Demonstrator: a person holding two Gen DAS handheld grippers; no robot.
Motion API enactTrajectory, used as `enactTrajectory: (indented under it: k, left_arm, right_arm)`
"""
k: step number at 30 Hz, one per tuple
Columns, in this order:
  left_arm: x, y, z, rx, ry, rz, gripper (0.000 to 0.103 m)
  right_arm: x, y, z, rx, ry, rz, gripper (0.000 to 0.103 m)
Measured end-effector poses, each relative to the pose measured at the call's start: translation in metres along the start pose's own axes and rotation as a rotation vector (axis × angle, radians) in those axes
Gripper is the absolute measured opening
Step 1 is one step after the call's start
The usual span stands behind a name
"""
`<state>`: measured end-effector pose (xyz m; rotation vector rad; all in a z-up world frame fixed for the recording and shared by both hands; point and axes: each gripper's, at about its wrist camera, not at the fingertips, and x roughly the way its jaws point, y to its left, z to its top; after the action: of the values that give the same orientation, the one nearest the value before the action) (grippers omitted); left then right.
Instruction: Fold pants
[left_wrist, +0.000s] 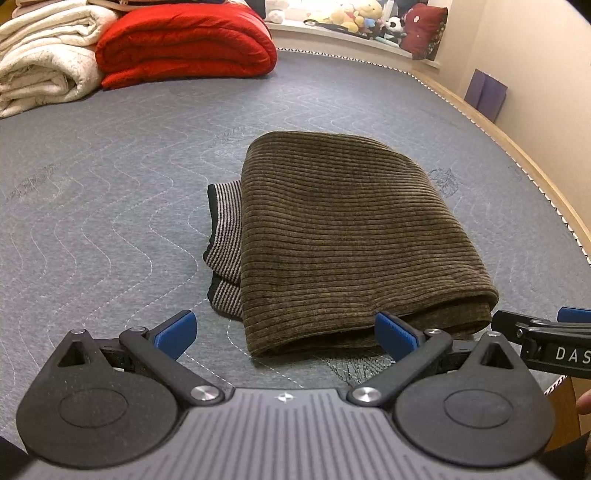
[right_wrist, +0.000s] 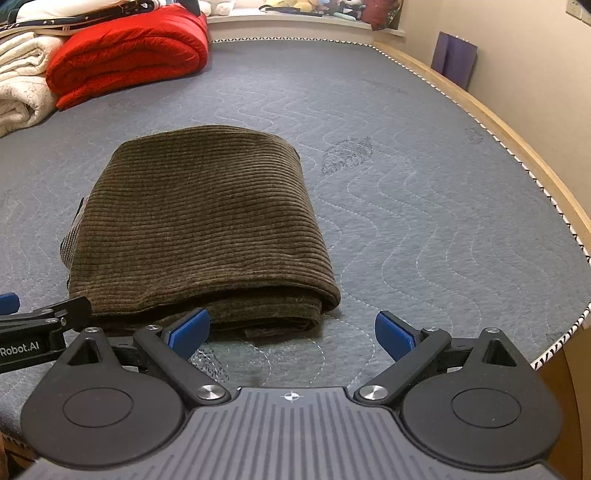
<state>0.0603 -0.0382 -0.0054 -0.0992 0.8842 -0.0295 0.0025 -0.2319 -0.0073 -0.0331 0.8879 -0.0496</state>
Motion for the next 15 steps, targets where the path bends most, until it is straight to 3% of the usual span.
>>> enactTrajectory:
  k: [15]
  left_arm:
    - [-0.0002,-0.0050,-0.0011,0.012,-0.007,-0.005,0.103]
  right_arm:
    - [-0.0008,-0.0012,-0.0002,0.005,0.001,0.000,0.096]
